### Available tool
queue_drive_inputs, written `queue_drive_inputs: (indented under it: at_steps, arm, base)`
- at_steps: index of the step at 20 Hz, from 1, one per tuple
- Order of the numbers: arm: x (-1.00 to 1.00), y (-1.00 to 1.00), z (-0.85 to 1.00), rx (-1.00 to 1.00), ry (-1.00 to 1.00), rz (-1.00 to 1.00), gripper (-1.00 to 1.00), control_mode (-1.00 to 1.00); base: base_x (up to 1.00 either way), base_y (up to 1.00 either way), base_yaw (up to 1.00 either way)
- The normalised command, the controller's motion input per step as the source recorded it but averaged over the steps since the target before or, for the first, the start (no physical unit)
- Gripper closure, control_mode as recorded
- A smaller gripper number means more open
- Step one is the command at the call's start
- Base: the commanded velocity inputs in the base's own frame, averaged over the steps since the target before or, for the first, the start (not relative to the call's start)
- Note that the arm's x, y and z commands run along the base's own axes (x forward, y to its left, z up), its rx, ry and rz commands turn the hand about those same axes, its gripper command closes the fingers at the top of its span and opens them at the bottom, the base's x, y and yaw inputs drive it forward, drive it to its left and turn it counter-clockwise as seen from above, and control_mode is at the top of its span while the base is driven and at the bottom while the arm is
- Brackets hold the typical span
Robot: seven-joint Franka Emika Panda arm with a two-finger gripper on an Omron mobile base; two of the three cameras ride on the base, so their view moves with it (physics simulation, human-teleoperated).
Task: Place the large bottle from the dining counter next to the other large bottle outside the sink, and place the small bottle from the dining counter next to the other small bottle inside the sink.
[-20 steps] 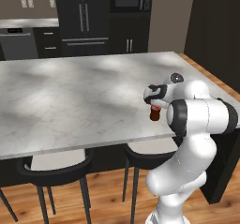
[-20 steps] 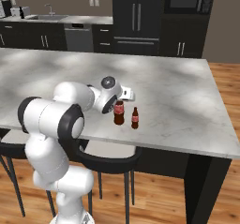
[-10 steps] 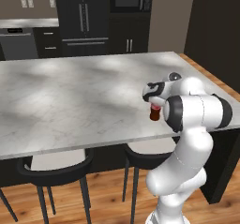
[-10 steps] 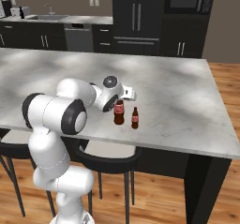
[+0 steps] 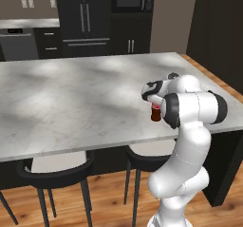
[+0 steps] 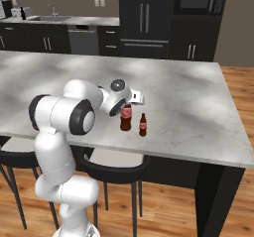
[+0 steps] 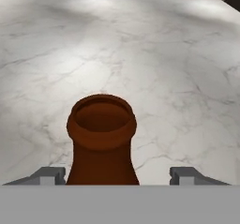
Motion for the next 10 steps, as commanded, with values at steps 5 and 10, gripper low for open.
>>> queue_drive_inputs:
  at_steps: [5, 10]
  arm:
    - [0.07, 0.00, 0.00, 0.00, 0.00, 0.00, 1.00, -1.00]
    - [0.00, 0.00, 0.00, 0.02, -0.01, 0.00, 1.00, -1.00]
  base:
    - [0.00, 0.00, 0.00]
    - [0.00, 0.00, 0.00]
